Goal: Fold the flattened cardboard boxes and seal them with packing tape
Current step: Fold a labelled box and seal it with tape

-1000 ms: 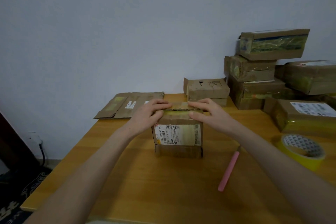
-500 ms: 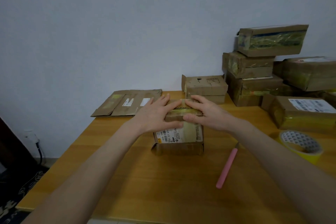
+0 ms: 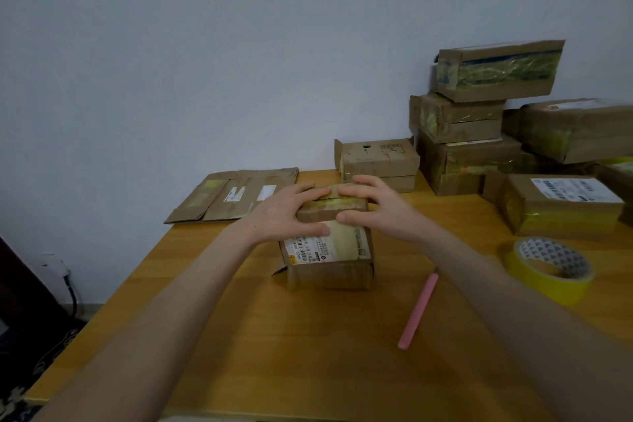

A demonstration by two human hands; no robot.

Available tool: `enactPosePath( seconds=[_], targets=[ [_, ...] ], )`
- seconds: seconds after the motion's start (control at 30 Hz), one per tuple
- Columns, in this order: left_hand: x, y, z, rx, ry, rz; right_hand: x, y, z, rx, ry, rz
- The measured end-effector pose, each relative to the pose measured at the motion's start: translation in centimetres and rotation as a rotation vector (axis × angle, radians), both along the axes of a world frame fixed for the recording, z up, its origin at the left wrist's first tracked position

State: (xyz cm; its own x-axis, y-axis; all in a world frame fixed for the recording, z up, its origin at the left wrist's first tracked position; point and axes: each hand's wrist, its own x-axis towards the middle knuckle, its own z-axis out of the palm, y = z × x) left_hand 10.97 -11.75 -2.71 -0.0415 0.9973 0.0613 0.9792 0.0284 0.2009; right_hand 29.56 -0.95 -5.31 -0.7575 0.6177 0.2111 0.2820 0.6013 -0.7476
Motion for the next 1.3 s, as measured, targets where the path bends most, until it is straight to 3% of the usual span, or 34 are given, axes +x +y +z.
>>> enactPosePath(
  seconds=[0.1, 0.23, 0.57, 0.77, 1.3],
  targets=[
    [-1.3, -0.3, 0.5, -0.044, 0.001, 0.009, -1.6, -0.1, -0.1, -0.031, -0.03, 0.014],
    [-2.6, -1.6, -1.0, -0.193, 0.187, 0.024, -3.9, -1.6, -3.2, -0.125, -0.057, 0.053],
    [1.6, 0.5, -2.9, -0.1, 0.226, 0.042, 0.4, 0.4, -2.0, -0.042, -0.174, 0.007],
    [3.9, 2.0, -3.7, 0.012, 0.389, 0.038, 2.0, -0.6, -1.6, 0.475, -0.4, -0.053],
    [4.2, 1.2, -3.6, -0.028, 0.377, -0.014, 1.6, -2.6, -1.4, 0.469, -0.551, -0.113]
  ],
)
